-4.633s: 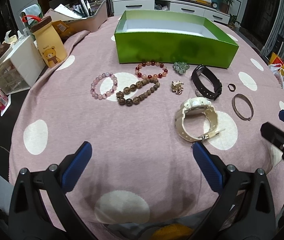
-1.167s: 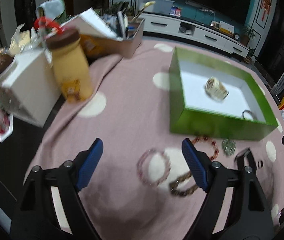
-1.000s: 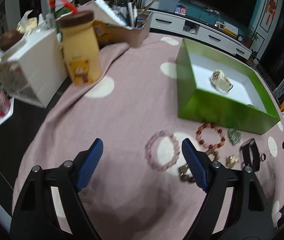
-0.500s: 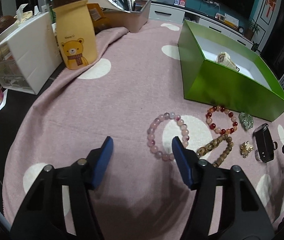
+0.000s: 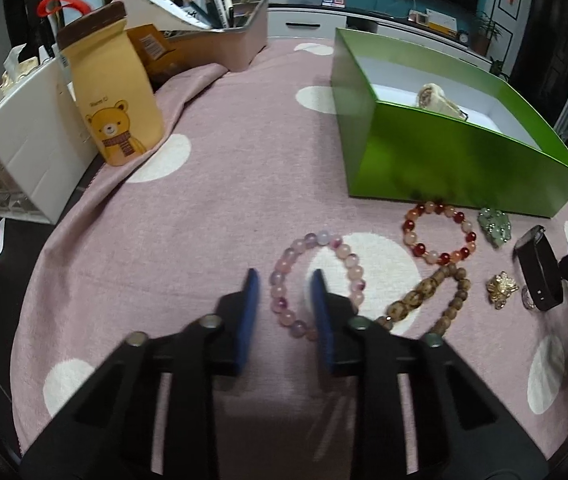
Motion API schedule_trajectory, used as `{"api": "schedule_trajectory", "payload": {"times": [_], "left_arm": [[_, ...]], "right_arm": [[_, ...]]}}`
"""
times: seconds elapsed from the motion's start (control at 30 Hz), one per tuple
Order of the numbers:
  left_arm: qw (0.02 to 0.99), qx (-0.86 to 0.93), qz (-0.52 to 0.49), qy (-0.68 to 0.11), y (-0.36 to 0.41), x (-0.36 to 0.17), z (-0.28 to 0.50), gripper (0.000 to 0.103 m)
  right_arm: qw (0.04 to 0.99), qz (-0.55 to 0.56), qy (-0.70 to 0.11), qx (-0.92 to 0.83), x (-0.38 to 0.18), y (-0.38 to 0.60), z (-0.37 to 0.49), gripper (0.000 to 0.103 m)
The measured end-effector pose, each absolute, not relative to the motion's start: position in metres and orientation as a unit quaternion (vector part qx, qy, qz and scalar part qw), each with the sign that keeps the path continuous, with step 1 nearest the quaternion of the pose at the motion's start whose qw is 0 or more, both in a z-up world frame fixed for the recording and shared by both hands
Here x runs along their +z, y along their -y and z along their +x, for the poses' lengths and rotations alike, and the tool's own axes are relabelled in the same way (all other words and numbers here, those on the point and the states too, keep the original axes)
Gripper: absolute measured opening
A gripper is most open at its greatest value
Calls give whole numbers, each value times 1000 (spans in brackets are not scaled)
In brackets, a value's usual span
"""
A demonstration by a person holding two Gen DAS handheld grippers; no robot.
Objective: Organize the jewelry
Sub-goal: 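Grasp the pink bead bracelet with the left tool while the right tool grasps the black watch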
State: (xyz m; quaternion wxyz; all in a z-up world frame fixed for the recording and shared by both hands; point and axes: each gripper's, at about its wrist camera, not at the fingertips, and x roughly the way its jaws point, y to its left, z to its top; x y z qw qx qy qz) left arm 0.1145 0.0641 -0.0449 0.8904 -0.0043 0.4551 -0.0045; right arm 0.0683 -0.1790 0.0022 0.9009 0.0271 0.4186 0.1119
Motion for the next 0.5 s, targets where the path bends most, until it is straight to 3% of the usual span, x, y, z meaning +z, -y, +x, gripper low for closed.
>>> {"api": "schedule_trajectory", "payload": {"times": [0.07, 0.3, 0.5], "left_arm": [[891, -9, -9, -454, -64, -45, 114, 7], [891, -16, -29, -453, -67, -45, 111, 7], [889, -19, -30, -456, -67, -43, 110, 7]], "right_arm": [[902, 25, -417, 113, 3, 178, 69, 57], [899, 25, -420, 120, 2, 177, 70, 47], [897, 18, -423, 126, 0, 173, 72, 44]]}}
